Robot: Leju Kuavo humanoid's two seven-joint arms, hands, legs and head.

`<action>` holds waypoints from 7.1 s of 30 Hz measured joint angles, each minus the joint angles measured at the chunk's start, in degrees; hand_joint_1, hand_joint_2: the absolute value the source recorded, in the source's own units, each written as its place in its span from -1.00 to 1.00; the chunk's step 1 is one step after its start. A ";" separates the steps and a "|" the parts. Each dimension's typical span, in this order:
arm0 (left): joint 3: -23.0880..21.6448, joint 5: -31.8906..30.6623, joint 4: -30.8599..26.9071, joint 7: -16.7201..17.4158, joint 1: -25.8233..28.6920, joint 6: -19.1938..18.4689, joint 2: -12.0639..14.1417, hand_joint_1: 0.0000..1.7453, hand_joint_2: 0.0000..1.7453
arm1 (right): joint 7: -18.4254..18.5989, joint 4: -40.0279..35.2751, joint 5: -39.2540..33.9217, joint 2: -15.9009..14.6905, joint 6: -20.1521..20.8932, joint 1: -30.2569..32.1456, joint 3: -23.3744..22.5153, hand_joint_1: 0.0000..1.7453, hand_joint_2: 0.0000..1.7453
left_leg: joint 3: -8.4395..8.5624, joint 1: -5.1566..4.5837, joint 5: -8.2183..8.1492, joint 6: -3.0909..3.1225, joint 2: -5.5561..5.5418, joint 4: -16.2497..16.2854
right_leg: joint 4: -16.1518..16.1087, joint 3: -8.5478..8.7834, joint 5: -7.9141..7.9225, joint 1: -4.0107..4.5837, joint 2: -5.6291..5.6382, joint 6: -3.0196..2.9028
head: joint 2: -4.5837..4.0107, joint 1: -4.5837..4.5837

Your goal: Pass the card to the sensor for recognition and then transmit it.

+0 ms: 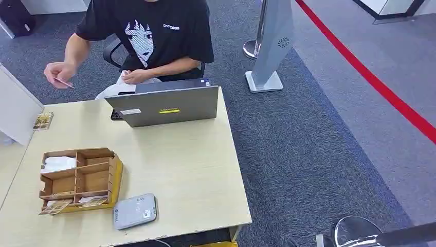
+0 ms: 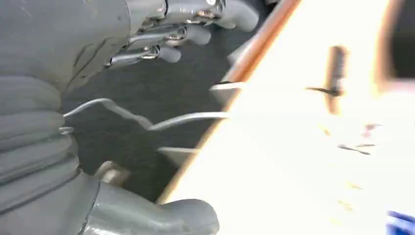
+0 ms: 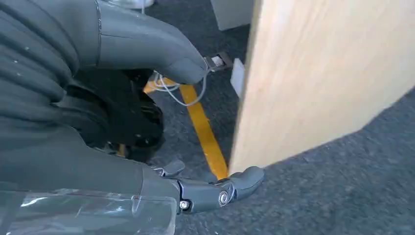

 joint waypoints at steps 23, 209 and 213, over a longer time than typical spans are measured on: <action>-37.32 -71.91 -19.05 9.67 -13.89 9.60 25.28 -1.00 1.00 | -1.83 -0.92 9.95 3.98 1.38 -1.93 -4.24 -1.00 1.00 | -0.06 -0.01 0.17 -0.20 -0.01 0.00 | 0.12 -0.03 0.14 0.01 0.04 -0.19 | 0.00 -0.04; -72.02 -82.91 -2.03 12.02 -10.32 7.19 48.54 -1.00 1.00 | -6.10 6.55 -5.36 -5.38 -7.19 -6.11 20.00 -1.00 1.00 | -0.36 -0.04 0.52 -0.34 0.03 -0.01 | 0.21 -0.67 0.45 0.03 0.13 -0.21 | 0.00 0.00; -72.60 -84.16 -0.03 16.36 -9.86 8.77 49.92 -1.00 1.00 | -6.03 6.53 -5.31 -5.22 -6.93 -6.12 19.45 -1.00 1.00 | -0.36 -0.03 0.52 -0.34 0.02 -0.01 | 0.22 -0.68 0.44 0.03 0.11 -0.23 | 0.00 0.00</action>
